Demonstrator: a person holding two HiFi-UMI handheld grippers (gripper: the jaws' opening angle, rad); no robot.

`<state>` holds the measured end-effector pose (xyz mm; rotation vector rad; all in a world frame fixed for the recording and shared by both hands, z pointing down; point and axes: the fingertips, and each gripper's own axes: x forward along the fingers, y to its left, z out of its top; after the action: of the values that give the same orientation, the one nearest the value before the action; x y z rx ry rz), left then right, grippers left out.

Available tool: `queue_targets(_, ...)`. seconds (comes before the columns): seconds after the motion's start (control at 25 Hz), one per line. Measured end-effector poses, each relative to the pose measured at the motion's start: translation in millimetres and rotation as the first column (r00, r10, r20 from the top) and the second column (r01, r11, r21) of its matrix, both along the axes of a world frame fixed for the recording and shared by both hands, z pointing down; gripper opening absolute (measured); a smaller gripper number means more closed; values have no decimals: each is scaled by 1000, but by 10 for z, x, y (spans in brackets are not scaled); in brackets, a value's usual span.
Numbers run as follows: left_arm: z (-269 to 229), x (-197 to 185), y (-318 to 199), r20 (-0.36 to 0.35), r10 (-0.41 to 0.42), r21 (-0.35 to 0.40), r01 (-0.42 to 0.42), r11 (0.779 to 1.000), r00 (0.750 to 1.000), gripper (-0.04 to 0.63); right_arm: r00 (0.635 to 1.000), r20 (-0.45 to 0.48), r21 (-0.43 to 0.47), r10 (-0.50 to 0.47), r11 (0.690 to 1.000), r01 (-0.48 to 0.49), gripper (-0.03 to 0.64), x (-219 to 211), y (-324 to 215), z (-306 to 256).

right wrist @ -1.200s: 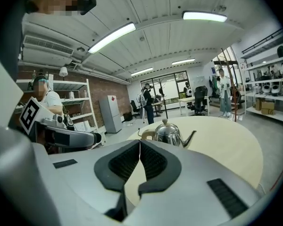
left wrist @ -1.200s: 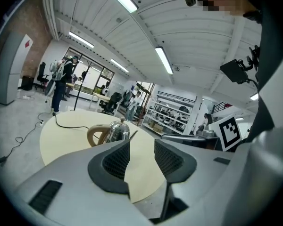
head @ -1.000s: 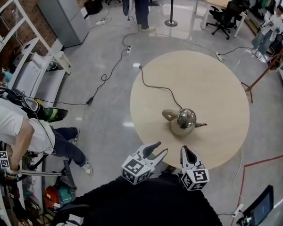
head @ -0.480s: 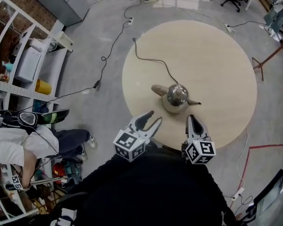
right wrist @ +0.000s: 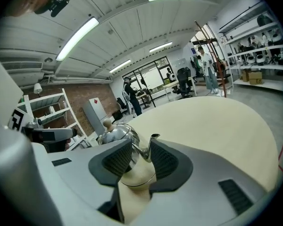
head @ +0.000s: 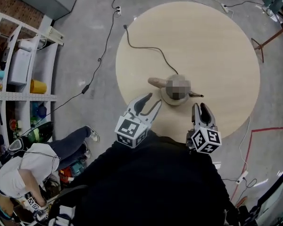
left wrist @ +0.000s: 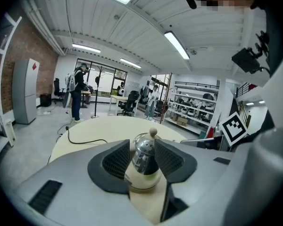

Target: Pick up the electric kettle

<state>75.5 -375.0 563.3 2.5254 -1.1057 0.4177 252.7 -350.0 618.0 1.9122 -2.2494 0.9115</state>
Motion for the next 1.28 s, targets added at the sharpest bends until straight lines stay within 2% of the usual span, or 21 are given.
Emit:
queue_targets(0.2,380,-173,-374,100,77,-8,-76,997,992,176,998,-36,-48,50,998,-52,114,-6,-131,163)
queue_targets(0.4,718,-251,-664,210,159,25,-168,986,965,216,990,-49,-78,134,987,-137,114,91,-266,358)
queue_targets(0.8,1180,-151,-866,214,268,-34,-267,963,939,219,986,-37,-116,165,979,-169,115,67,-556,588)
queue_targets(1.04,1470,-97,-1004,274,319,-60,-315,947,907,219,984,-9,-112,180,977,-180,114,81,-636,642)
queue_targets(1.28,1505,-29,-1034,264,381,-68,-377,924,886,215,986,14,-113,169,980,-167,104,75,-660,647)
